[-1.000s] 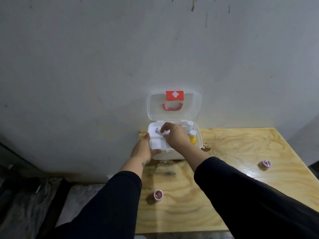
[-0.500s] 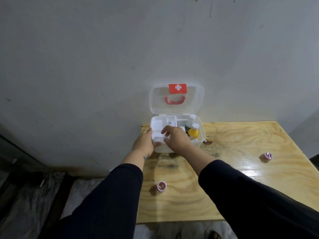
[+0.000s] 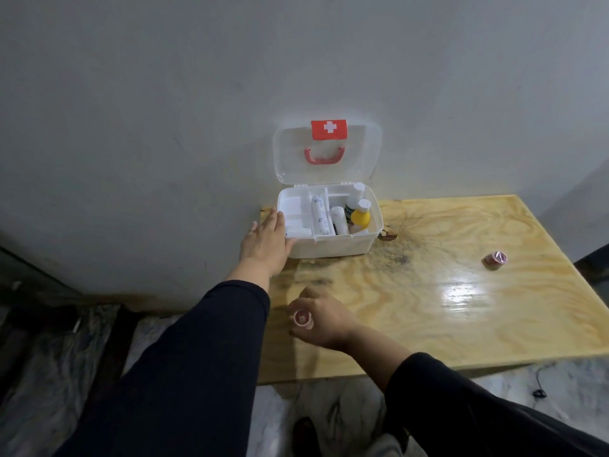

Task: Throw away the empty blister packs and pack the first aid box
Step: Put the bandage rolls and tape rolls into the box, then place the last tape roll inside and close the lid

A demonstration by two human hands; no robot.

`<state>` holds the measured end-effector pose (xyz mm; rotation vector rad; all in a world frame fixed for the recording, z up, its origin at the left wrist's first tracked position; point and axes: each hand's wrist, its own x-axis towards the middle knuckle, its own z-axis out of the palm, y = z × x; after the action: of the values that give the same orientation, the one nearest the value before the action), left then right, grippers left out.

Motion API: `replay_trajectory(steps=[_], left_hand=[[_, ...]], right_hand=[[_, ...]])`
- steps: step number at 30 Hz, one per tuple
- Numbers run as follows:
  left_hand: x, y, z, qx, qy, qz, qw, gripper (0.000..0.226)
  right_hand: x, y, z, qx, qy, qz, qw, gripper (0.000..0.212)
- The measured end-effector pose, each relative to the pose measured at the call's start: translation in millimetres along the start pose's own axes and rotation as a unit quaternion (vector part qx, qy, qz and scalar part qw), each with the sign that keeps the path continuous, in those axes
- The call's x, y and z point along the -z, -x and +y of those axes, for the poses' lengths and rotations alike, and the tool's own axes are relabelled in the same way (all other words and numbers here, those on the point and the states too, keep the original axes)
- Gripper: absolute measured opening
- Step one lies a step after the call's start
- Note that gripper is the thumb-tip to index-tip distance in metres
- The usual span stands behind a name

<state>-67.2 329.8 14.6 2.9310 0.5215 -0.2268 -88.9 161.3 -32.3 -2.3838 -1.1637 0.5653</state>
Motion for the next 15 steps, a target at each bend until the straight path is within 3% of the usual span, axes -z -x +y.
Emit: replay_trajectory(steps=[8,15], left_hand=[[6.4,2.8,7.7,-0.015,-0.023,-0.002,1.000,0.065],[35.9,-17.8,60.6,-0.105,-0.007,0.020,0.994,0.055]], right_hand=[[19.2,1.1,24.1,-0.061,-0.016,0.051,0.997,0.027],[84.8,24.5,78.1,-0.173,0.007,0.098,0.980,0.026]])
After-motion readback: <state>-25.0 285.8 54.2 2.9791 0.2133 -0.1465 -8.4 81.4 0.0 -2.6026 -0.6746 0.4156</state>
